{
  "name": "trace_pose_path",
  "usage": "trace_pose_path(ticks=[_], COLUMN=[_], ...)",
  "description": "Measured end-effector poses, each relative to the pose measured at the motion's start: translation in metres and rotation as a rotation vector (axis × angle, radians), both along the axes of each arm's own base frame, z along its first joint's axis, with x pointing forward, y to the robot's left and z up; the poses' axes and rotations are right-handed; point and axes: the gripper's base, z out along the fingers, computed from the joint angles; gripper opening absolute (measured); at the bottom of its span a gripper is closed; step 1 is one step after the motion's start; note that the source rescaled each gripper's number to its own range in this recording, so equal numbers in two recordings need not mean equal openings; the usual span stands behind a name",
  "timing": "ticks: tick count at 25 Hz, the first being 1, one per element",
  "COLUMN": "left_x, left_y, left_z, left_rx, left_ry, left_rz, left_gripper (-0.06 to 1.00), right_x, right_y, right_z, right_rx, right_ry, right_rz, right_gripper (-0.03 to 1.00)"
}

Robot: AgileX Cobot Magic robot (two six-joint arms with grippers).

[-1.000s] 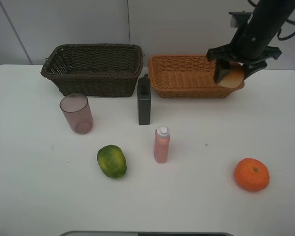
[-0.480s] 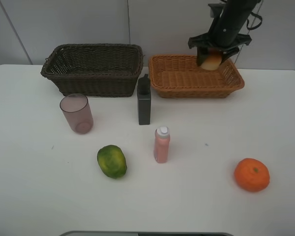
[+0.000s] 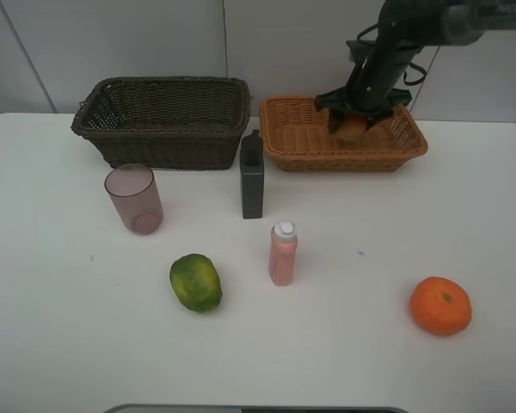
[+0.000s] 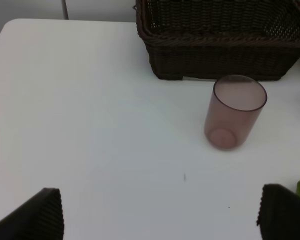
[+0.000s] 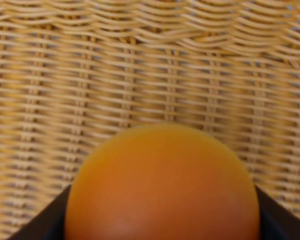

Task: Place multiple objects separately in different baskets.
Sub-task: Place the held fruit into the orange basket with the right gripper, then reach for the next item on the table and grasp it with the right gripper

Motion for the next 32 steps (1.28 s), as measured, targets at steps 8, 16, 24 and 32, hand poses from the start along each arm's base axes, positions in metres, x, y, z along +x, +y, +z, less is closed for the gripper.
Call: trace_pose_path(ticks=[8, 16, 24, 32], left_x=[0.0, 0.0, 0.0, 0.0], left_y=[0.0, 0.0, 0.0, 0.0], left_z=[0.0, 0.0, 0.0, 0.0], left_rx=[0.0, 0.0, 0.0, 0.0], left_ry=[0.0, 0.0, 0.0, 0.0], left_rz=[0.0, 0.0, 0.0, 0.0], left_gripper=[1.0, 1.0, 1.0, 1.0], right_x=[0.007, 0.007, -0.011, -0.093], right_y=[-0.002, -0.002, -0.005, -0.022], right_z=[-0.017, -0.016, 0.03, 0.063], right_rx=[-0.042, -0.043, -0.059, -0.05], right_ry=[-0.03, -0.032, 0.004, 0.039], right_rz=[0.021, 0.019, 0.004, -0.022], right_gripper=[0.46, 0.98, 1.0, 1.0])
